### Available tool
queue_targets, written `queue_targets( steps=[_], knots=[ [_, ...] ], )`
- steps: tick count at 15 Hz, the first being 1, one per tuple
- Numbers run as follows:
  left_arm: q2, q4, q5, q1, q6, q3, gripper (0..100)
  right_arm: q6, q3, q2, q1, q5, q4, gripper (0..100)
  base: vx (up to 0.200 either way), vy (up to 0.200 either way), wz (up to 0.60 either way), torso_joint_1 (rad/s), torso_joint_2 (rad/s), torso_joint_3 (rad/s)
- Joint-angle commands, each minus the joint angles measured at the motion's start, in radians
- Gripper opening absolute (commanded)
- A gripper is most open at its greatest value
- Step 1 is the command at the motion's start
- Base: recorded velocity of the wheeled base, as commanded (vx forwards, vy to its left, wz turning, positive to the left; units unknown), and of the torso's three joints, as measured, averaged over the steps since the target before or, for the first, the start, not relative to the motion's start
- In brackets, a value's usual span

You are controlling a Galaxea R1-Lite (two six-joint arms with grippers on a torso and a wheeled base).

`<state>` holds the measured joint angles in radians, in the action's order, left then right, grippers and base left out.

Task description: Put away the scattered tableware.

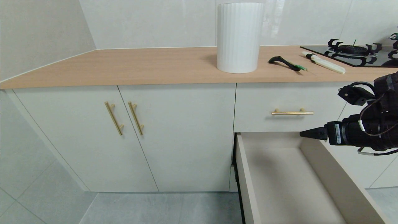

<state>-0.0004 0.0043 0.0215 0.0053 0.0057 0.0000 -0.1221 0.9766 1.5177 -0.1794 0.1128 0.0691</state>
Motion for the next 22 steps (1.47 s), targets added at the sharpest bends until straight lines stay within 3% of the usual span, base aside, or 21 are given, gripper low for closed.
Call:
queue_targets(
  steps=[1, 7, 11, 16, 20, 22],
  knots=[
    [0.0, 0.0, 0.0, 0.001, 0.0, 0.0, 100, 0.004, -0.009, -0.014, 0.001, -0.001, -0.002, 100, 0.0, 0.0, 0.0, 0.0, 0.0, 0.0],
    [0.0, 0.0, 0.0, 0.001, 0.0, 0.0, 100, 0.015, -0.022, -0.019, -0.002, -0.001, -0.003, 100, 0.0, 0.0, 0.0, 0.075, -0.17, -0.149],
    [0.0, 0.0, 0.0, 0.001, 0.0, 0.0, 100, 0.027, -0.024, -0.017, -0.002, 0.001, -0.003, 100, 0.0, 0.0, 0.0, 0.086, -0.51, -0.273],
    [0.0, 0.0, 0.0, 0.001, 0.0, 0.0, 100, 0.027, -0.021, -0.017, -0.002, 0.001, -0.008, 100, 0.0, 0.0, 0.0, 0.255, -0.47, -0.273],
    [0.0, 0.0, 0.0, 0.001, 0.0, 0.0, 100, 0.029, -0.021, -0.005, 0.003, -0.001, -0.068, 100, 0.0, 0.0, 0.0, 0.226, -0.49, -0.268],
    [0.0, 0.0, 0.0, 0.001, 0.0, 0.0, 100, 0.087, 0.011, 0.05, 0.003, -0.005, -0.178, 100, 0.0, 0.0, 0.0, 0.154, -0.33, -0.183]
  ],
)
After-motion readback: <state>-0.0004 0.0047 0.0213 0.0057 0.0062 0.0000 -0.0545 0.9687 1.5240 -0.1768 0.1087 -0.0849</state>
